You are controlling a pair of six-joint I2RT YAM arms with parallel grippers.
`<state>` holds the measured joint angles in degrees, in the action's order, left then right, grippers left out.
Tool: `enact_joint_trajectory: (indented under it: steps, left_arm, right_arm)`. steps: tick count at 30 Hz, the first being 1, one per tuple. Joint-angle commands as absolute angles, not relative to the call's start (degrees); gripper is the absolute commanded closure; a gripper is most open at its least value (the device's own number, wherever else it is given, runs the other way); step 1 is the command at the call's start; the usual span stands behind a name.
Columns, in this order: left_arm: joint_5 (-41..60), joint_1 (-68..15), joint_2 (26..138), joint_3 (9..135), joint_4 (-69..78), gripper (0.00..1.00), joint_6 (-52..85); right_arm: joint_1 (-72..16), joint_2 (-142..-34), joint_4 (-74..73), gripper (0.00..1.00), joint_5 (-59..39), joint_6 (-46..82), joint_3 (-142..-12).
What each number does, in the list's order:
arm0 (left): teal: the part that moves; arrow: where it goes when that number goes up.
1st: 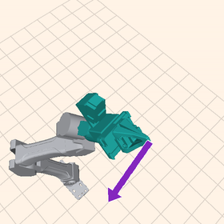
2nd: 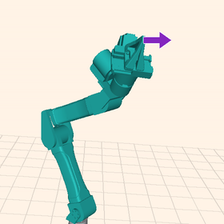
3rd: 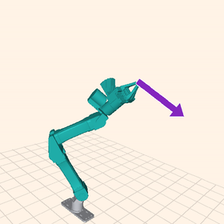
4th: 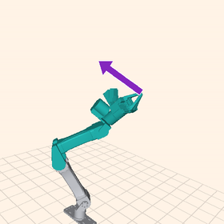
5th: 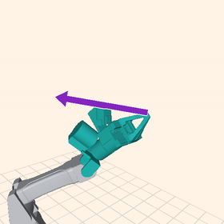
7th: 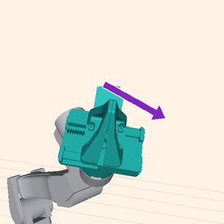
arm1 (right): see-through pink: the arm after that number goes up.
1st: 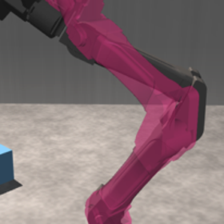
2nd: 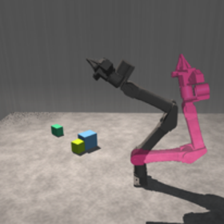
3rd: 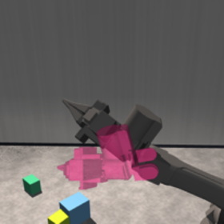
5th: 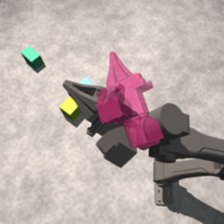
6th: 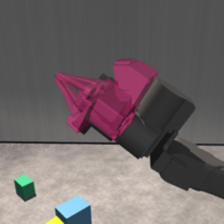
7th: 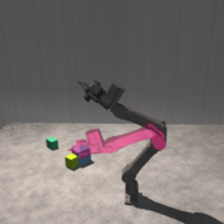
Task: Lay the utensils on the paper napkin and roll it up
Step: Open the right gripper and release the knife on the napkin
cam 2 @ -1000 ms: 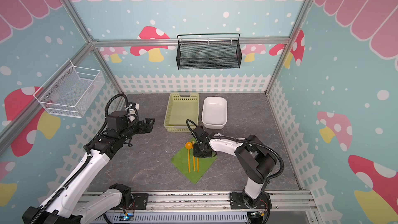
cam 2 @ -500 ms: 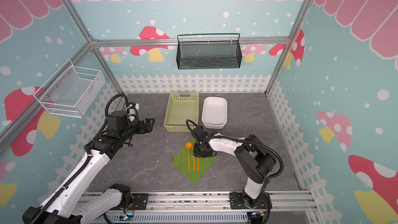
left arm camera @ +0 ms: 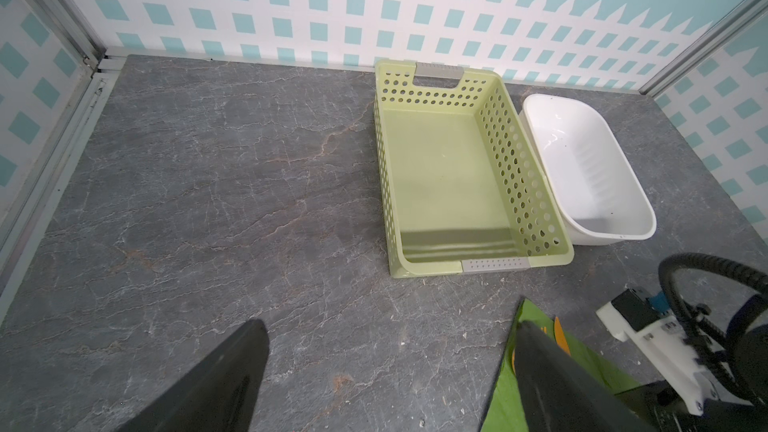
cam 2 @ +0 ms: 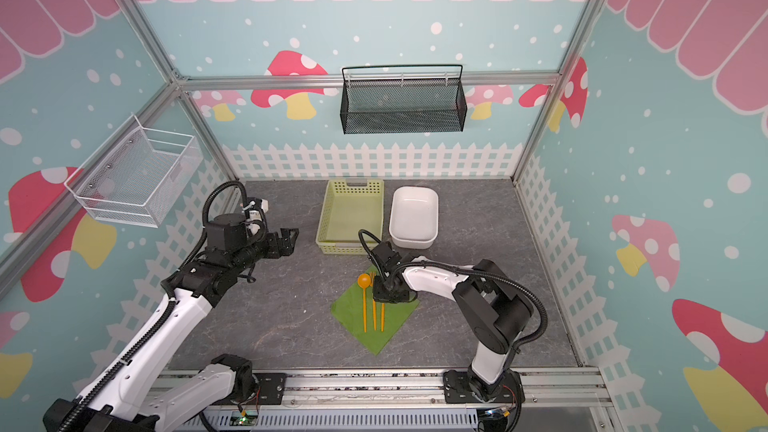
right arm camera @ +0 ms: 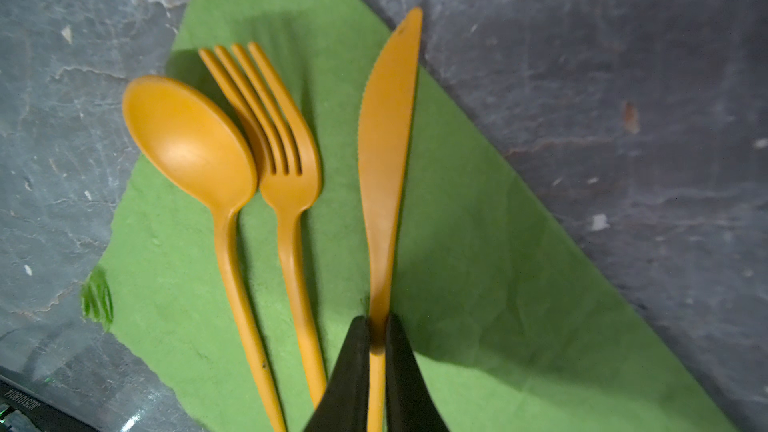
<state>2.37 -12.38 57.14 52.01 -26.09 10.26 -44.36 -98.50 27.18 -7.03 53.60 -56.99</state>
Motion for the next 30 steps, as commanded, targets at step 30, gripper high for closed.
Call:
enact_joint_trajectory:
  steps: [30]
  left_arm:
    - [1.8,-12.1,56.2,51.7,-26.8,0.06,10.0]
  right_arm:
    - [-44.8,-100.4,29.9,0.91,-5.3,52.6,-59.6]
